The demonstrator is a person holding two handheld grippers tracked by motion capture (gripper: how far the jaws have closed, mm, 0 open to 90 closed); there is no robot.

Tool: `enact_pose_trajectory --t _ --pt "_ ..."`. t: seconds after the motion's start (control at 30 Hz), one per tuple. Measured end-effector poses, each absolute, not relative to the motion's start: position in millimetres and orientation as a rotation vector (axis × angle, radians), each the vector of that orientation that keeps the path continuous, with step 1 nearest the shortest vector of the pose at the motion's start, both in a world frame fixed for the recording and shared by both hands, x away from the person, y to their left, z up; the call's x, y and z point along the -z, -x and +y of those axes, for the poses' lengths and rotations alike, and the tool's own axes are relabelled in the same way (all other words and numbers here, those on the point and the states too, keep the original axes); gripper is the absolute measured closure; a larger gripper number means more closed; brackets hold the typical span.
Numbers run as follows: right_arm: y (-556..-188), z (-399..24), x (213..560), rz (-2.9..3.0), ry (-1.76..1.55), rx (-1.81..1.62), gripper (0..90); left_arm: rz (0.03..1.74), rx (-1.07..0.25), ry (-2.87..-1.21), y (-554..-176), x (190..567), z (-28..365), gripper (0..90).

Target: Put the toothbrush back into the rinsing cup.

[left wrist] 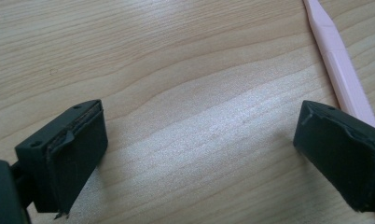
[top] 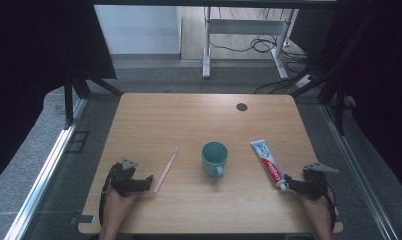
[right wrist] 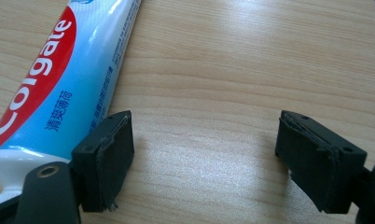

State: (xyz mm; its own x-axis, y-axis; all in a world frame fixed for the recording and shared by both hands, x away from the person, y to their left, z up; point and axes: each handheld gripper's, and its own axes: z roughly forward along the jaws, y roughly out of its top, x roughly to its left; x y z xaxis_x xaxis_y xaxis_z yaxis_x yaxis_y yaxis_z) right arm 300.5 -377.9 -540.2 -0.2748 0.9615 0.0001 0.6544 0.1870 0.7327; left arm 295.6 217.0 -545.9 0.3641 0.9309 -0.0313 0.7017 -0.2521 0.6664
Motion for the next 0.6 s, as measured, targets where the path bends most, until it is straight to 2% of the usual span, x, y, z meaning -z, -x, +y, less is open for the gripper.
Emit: enact_pose_trajectory --t 0.6 --pt "-300.7 -377.9 540.2 2.004 -1.509 -0.873 18.5 1.413 -0.509 -2.030 -295.7 545.7 217.4 4.3"
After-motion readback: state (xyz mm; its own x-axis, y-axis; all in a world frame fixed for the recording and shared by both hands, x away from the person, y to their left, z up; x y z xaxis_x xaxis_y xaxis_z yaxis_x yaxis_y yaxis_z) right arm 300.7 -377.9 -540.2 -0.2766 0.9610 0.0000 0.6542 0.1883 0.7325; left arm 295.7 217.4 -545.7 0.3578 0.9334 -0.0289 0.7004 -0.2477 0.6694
